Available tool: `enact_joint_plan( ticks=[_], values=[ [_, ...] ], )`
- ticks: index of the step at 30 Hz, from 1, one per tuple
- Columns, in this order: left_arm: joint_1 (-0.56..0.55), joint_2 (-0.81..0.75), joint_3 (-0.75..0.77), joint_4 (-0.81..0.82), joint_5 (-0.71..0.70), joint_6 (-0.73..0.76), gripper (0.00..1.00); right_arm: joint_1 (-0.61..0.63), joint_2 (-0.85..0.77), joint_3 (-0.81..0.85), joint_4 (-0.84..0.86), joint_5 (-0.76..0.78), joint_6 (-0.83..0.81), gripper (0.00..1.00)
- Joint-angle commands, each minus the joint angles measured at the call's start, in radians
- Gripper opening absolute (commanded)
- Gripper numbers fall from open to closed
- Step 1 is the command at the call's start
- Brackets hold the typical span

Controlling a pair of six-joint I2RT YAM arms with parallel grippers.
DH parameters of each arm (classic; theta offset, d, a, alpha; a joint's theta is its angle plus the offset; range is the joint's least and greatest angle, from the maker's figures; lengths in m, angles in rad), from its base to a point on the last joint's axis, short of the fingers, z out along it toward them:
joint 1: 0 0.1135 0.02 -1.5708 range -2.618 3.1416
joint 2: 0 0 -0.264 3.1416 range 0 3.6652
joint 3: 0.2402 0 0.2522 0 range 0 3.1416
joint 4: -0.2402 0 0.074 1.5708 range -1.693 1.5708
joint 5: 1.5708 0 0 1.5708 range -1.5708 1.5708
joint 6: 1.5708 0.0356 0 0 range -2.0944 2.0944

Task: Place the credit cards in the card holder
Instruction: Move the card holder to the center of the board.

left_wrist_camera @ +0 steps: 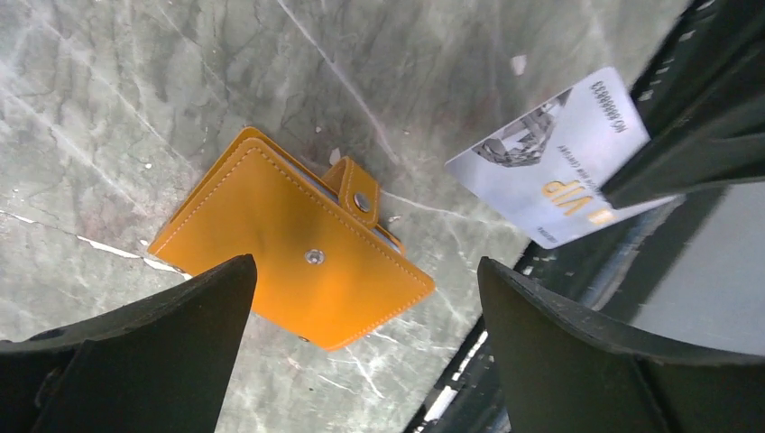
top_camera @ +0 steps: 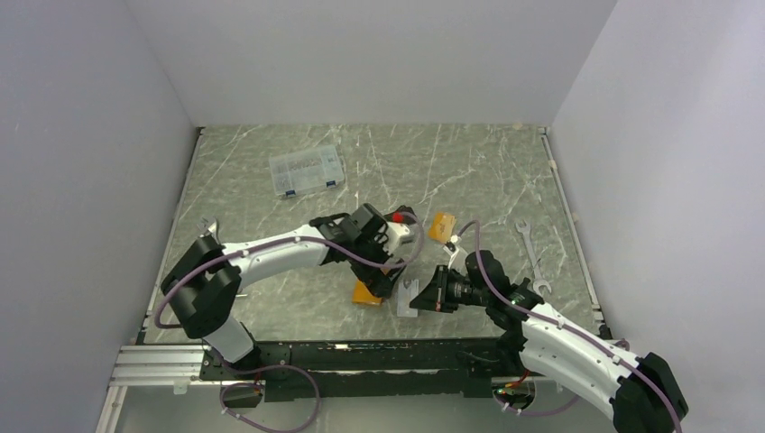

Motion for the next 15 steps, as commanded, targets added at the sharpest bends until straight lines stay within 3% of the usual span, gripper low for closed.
enact_joint_plan(
  ticks=[1,5,15],
  values=[
    [-0.108,0.048,0.067,-0.057,-0.277,0.128,0.99,0.005,-0.029,-0.028,0.013,0.001,0.018,0.00],
    [-0.184,0.072,0.101,-0.082,-0.437,0.176,0.99,0.005,-0.077,-0.049,-0.013,0.017,0.017,0.00],
    [-0.267,0.115,0.113,-0.082,-0.579,0.233,0.99,0.004,-0.233,-0.116,-0.088,0.073,0.051,0.00]
  ],
)
